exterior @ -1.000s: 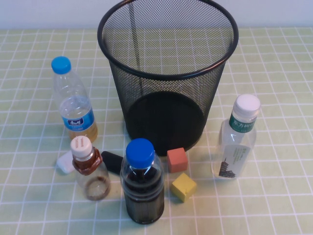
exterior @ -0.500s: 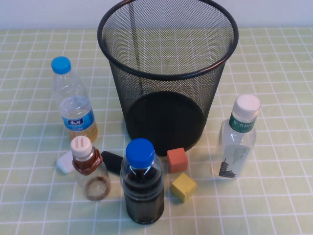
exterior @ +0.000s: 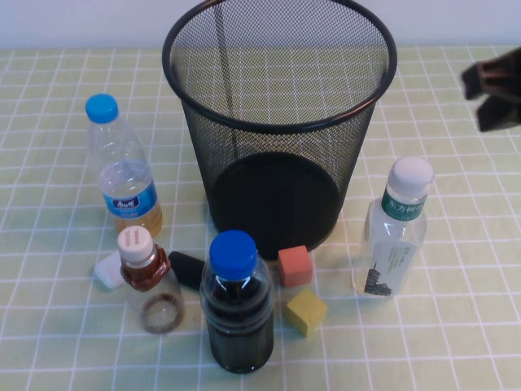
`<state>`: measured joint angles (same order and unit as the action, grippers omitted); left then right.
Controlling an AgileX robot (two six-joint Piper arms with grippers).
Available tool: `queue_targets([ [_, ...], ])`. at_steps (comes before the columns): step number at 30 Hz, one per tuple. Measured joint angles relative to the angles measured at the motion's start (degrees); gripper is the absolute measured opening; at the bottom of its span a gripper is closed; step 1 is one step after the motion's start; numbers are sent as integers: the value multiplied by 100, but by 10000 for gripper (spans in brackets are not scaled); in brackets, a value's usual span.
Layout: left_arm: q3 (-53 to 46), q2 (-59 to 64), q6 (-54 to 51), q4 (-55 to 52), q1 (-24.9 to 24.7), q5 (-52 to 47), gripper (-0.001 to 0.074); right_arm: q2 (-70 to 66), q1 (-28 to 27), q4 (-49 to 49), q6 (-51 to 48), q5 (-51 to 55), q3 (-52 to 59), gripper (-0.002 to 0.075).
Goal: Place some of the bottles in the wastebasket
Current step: Pick up a bottle from the table with right arm
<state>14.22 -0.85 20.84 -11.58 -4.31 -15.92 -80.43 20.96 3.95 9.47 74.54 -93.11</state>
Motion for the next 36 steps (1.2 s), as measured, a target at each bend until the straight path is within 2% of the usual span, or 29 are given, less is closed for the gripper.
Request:
queue_targets([
  [5, 0, 0, 0, 0, 0, -4, -6, -393, 349, 27, 0, 0, -146, 13],
  [7, 0, 0, 0, -10, 0, -4, -6, -477, 503, -108, 0, 0, -146, 79],
  [9, 0, 0, 0, -10, 0, -4, -6, -511, 640, -352, 0, 0, -146, 185],
  [13, 0, 0, 0, -10, 0, -4, -6, -522, 770, -710, 84, 0, -146, 513],
  [15, 0, 0, 0, -10, 0, -4, -6, -537, 770, -710, 84, 0, -146, 596],
  [36, 0, 0, 0, -10, 0, -13, -6, -1034, 770, -365, 162, 0, -146, 601],
])
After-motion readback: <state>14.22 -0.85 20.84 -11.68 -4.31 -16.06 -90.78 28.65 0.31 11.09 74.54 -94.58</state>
